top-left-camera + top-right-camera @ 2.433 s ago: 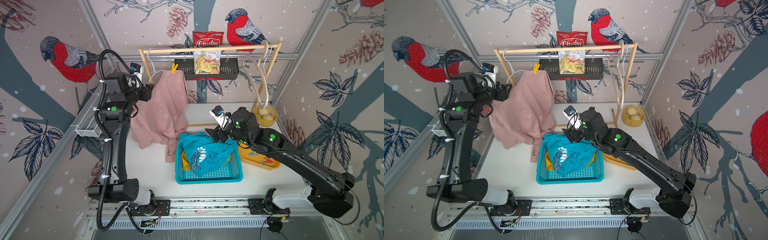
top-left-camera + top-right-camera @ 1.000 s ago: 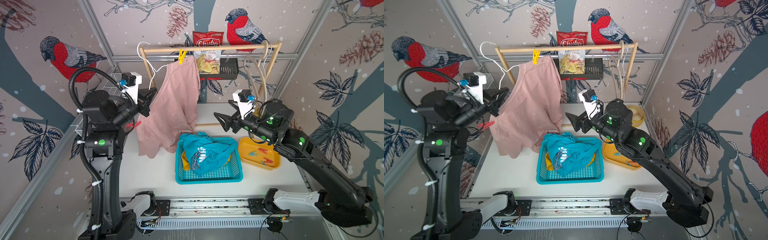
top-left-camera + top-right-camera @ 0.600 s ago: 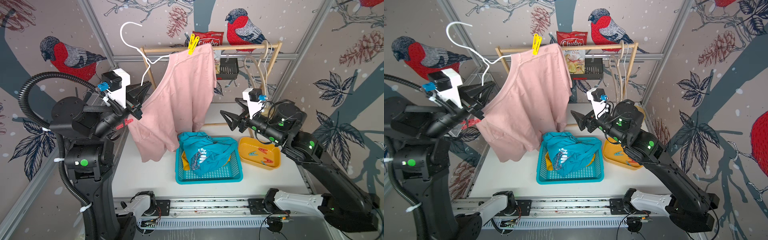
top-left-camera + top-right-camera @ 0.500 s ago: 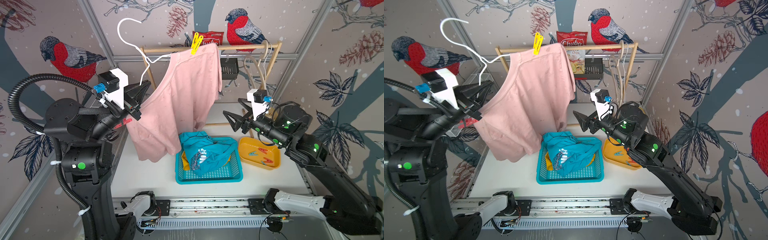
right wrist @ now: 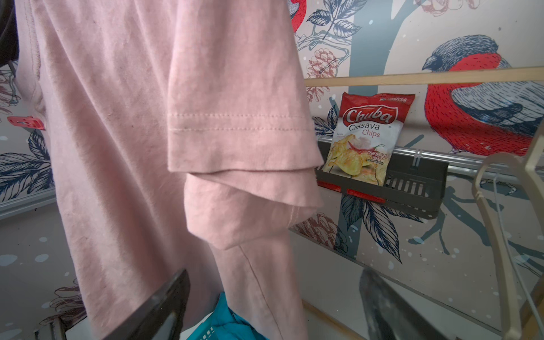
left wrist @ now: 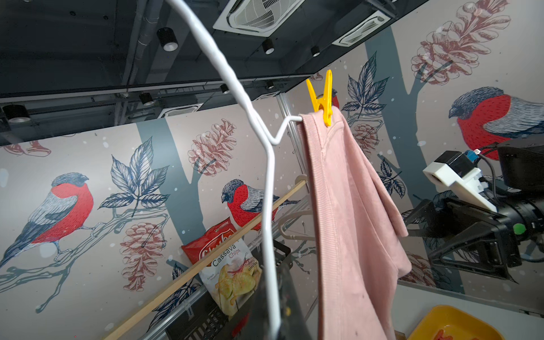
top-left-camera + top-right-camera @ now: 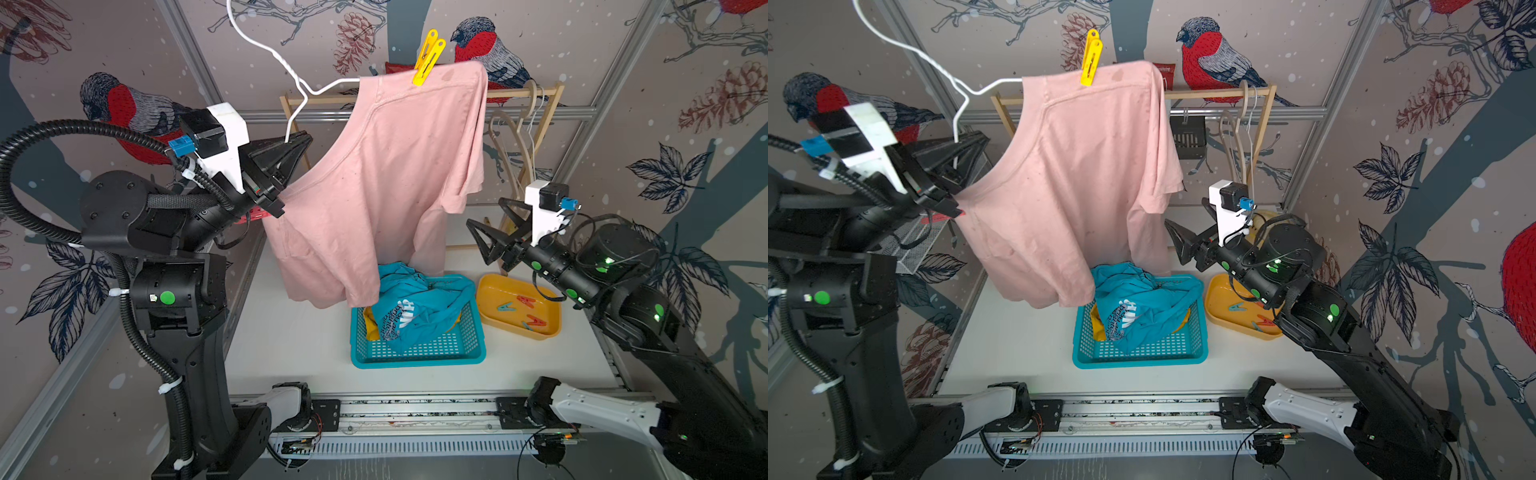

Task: Remove the clothespins securing t-shirts to the hanger
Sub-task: Pick up the hanger from the clothes rail.

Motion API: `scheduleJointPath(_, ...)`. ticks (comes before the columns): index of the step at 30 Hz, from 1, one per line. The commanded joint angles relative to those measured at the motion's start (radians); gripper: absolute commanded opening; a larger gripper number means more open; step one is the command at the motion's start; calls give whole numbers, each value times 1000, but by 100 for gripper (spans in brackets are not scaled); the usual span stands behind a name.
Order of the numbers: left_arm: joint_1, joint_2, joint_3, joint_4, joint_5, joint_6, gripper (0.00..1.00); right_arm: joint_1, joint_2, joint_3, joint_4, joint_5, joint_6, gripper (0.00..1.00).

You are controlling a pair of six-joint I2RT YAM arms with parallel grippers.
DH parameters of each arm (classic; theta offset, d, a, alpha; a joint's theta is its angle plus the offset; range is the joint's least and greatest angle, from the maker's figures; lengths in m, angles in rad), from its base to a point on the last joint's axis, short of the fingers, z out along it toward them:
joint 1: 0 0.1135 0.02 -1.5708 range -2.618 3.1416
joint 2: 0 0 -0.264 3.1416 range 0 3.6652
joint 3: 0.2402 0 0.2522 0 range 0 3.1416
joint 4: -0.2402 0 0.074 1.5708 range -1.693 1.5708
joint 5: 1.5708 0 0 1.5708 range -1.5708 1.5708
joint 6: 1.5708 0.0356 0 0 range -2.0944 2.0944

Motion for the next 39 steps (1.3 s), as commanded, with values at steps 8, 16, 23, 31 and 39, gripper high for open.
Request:
scheduleJointPath(8,-41,91,114,347,-31,-266,0,0,-20,12,-5,89,-12,89)
scheduleJointPath(16,-52,105,141,378,-49,-316,0,0,-40,33,-22,121,-20,90)
scheduleJointPath(23,-54,58,-104,231,-36,-238,0,0,-54,16,-36,163,-28,90)
scheduleJointPath(31,-211,-4,-400,45,-74,21,0,0,-36,27,-35,185,-43,90)
scheduleJointPath(39,-362,-13,-522,-172,-211,380,0,0,51,165,-102,89,-58,89)
